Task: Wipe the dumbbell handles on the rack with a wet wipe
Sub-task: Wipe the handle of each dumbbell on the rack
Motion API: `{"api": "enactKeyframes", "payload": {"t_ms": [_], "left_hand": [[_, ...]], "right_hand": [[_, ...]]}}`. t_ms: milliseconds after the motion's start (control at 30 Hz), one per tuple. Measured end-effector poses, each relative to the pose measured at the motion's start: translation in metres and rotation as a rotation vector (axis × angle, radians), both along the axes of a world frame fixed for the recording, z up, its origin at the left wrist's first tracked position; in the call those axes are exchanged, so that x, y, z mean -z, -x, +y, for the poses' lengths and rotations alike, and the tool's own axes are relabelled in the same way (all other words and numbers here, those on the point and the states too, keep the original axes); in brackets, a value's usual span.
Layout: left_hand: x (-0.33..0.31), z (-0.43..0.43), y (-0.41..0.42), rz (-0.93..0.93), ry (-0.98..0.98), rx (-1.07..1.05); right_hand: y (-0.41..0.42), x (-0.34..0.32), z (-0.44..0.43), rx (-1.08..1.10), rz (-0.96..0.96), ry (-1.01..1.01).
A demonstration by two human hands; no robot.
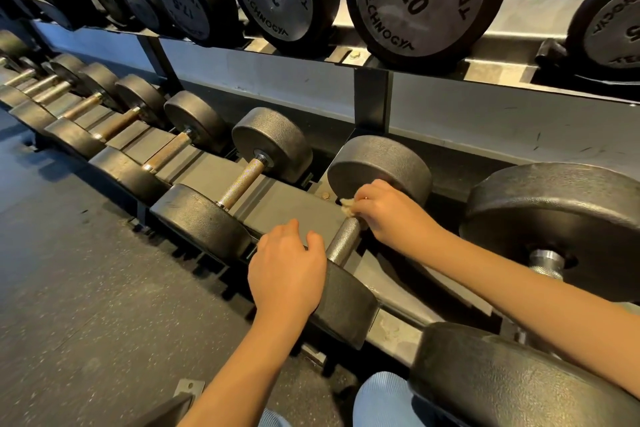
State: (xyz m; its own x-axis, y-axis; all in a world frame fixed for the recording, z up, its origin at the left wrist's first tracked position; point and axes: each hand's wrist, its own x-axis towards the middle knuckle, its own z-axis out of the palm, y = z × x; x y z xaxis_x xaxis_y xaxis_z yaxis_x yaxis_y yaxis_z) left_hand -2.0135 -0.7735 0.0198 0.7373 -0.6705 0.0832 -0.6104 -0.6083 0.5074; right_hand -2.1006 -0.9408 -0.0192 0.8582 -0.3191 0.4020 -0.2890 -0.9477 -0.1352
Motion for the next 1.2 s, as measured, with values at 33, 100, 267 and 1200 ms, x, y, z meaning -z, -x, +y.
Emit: {"api": "enactKeyframes", "payload": {"t_ms": [33, 100, 267, 1200], "left_hand": [[0.000, 0.000, 0.000, -0.002, -0.008, 0.002], [-0.001, 0.000, -0.001, -0.007, -0.030, 0.015], [0.000, 0.000, -0.007, 0.001, -0.089, 0.106], [0.002, -0.112, -0.033, 0.167, -0.128, 0.438]], "right_hand": [[0.001, 0.002, 0.003, -0.010, -0.019, -0.009], [0.001, 0.003, 0.015, -0.081, -0.018, -0.083], [0.002, -0.026, 0.031, 0.023, 0.002, -0.532], [0.040, -0.064, 0.012, 0.352, 0.056, -0.176]]}}
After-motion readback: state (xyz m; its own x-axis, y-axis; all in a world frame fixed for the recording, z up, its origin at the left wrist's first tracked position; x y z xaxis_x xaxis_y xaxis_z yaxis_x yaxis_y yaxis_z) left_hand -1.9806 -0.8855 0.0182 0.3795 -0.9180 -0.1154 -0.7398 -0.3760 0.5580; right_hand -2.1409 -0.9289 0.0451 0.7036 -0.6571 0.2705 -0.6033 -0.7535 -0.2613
